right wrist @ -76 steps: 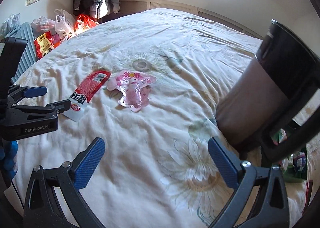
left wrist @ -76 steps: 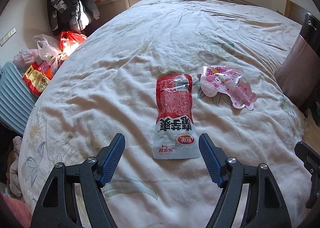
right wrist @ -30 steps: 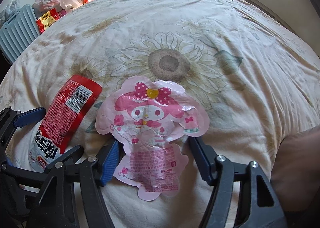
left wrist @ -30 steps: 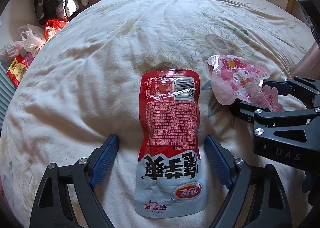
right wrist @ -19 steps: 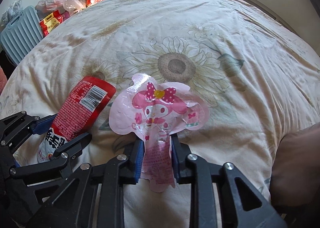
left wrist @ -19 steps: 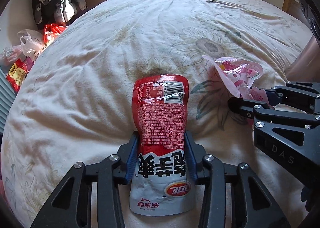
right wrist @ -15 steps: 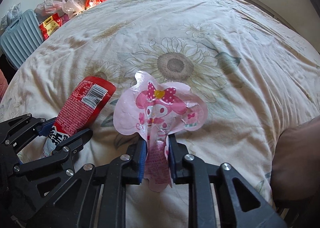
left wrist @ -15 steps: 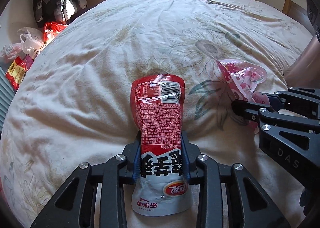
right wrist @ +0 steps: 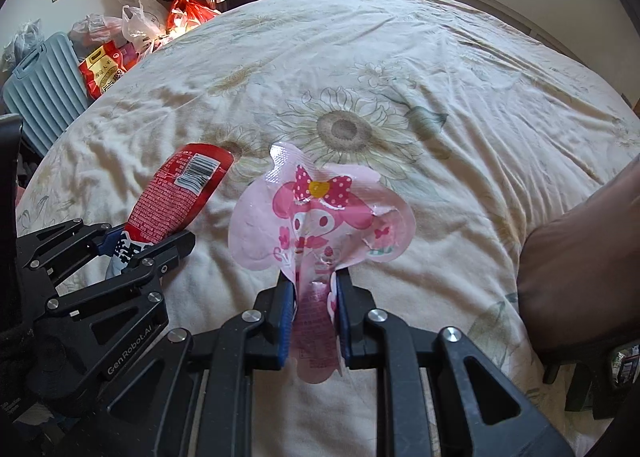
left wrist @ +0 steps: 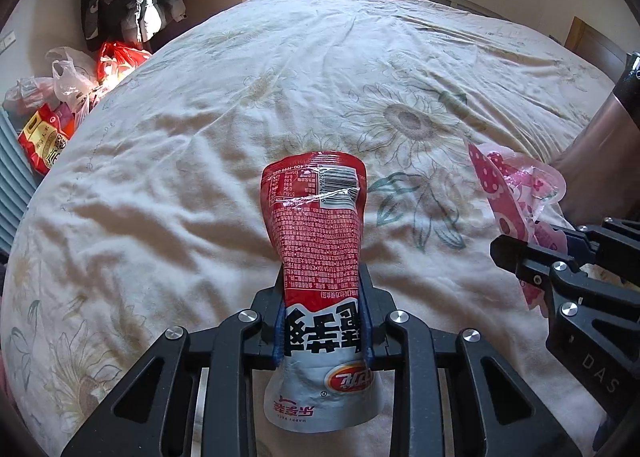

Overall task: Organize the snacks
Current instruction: 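Carry the red pouch and pink packet over the green tray with both tools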

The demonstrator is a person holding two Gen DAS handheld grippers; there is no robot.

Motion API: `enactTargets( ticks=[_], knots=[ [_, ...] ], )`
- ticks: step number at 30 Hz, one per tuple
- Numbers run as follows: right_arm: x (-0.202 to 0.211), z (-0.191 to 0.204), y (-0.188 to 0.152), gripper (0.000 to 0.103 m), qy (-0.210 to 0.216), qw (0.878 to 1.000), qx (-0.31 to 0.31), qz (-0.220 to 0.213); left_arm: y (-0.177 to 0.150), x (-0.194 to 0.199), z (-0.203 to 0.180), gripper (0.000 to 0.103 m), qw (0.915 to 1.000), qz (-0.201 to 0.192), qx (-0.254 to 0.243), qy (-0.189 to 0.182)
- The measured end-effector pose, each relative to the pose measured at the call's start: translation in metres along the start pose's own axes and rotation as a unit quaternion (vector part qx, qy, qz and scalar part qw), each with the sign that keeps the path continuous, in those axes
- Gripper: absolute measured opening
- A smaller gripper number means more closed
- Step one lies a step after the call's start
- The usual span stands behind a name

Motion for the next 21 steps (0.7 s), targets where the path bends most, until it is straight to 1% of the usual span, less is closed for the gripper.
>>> enactTargets(
  ticks=[7,12,17,21],
  knots=[
    [0.03,0.01,-0.019,0.042,-0.012,1.0,-0.001,-0.004,-0.004,0.03,0.008,0.024,0.9998,-0.018,0.011,-0.001],
    [0.056,0.013,-0.037,0.042,-0.023,1.0,-0.004,-0.011,-0.012,0.055,0.01,0.024,0.9994,-0.033,0.009,-0.002],
    [0.084,0.012,-0.059,0.042,-0.034,0.999,-0.008,-0.022,-0.024,0.079,0.003,0.024,0.9991,-0.043,0.003,-0.005],
    [0.105,0.003,-0.082,0.042,-0.04,0.998,-0.022,-0.031,-0.037,0.094,-0.011,0.024,0.9987,-0.048,-0.013,-0.006]
  ],
)
Point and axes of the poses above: each gripper's, at about its wrist camera, not at the fingertips, and x roughly against the way its jaws point, z to its left, y to its top, the point moved 8 cm from there along -x, roughly the way its jaws point
